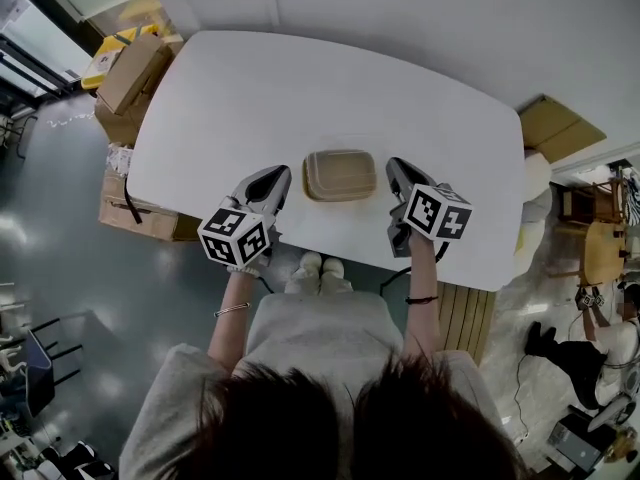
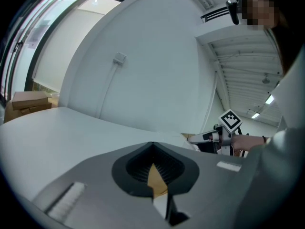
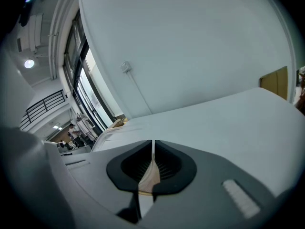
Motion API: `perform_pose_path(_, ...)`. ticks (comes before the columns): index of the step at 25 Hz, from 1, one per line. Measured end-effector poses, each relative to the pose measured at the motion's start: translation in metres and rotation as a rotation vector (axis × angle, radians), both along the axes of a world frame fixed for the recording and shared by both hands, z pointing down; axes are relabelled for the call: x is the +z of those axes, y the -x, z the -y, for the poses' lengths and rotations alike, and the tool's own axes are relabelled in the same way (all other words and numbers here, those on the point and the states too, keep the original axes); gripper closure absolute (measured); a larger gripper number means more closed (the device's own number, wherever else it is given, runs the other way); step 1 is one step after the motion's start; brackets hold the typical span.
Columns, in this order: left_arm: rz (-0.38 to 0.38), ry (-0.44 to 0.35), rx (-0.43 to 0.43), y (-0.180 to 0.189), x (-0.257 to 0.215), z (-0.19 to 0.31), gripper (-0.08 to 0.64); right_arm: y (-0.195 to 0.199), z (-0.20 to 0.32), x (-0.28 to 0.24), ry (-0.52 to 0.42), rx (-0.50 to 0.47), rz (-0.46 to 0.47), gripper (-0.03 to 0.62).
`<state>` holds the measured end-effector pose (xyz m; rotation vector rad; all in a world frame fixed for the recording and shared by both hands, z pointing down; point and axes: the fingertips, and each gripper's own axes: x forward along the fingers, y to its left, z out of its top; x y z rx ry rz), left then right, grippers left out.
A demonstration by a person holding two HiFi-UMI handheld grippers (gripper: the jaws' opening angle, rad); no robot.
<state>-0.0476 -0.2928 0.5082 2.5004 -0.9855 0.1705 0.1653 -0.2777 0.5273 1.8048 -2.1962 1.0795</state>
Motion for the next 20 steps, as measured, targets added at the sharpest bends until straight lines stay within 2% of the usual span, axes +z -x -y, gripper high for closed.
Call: perform_pose_path(20, -0.051, -0.121, 0.027, -0.008, -0.06, -0.006, 0.569, -0.018, -0.01, -0.067, -0.14, 0.01, 0.034, 0.56)
